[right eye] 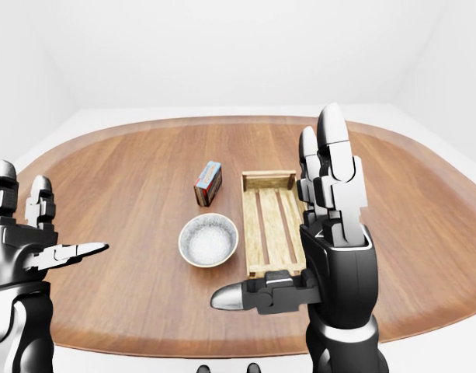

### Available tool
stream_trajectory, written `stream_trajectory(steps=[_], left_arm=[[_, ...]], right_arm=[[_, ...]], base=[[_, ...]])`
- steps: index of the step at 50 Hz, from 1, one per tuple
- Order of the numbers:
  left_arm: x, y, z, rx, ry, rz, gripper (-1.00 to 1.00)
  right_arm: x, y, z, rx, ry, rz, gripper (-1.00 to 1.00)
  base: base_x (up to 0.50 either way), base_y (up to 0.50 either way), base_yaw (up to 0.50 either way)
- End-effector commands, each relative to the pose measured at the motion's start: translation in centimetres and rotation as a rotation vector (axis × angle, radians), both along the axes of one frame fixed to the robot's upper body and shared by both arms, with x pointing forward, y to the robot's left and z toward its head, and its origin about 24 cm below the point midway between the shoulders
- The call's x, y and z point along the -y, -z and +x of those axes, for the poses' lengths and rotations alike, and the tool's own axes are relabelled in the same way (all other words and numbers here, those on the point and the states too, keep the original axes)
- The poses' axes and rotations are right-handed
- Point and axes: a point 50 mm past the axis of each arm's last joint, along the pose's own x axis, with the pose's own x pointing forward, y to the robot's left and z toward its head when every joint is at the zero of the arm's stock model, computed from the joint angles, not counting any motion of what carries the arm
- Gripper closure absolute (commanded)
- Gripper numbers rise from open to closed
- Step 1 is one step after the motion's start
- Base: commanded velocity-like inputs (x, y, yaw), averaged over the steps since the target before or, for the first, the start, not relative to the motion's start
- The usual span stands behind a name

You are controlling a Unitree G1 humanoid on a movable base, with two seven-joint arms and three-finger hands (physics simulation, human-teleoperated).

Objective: Pick up the bowl on the left and put it in the tray.

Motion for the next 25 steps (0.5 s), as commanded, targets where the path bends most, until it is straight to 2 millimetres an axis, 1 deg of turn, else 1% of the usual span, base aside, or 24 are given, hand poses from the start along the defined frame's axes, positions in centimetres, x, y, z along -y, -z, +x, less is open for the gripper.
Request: stream_trajectory(steps=[1, 2, 5, 25], left_arm=[[-0.02, -1.93, -0.47, 0.086, -0.011, 0.015, -1.00], [-0.02, -2.43, -0.60, 0.109, -0.014, 0.019, -1.00], [0.00, -2.69, -0.66, 0.121, -0.015, 0.021, -1.00], [-0.23, -2.76, -0.75, 0.126, -0.020, 0.020, -1.00]], right_arm=[[0.07, -0.06, 0.02, 0.004, 0.003, -0.004, -1.00], [0.08, -0.06, 0.02, 0.004, 0.004, -0.005, -1.00], [0.12, -0.08, 0.03, 0.005, 0.007, -0.006, -1.00], [0.32, -0.09, 0.03, 0.006, 0.023, 0.007, -1.00]], base=[[0.50, 0.03, 0.00], [0.50, 0.02, 0.00], [0.50, 0.03, 0.00], [0.50, 0.03, 0.00]])
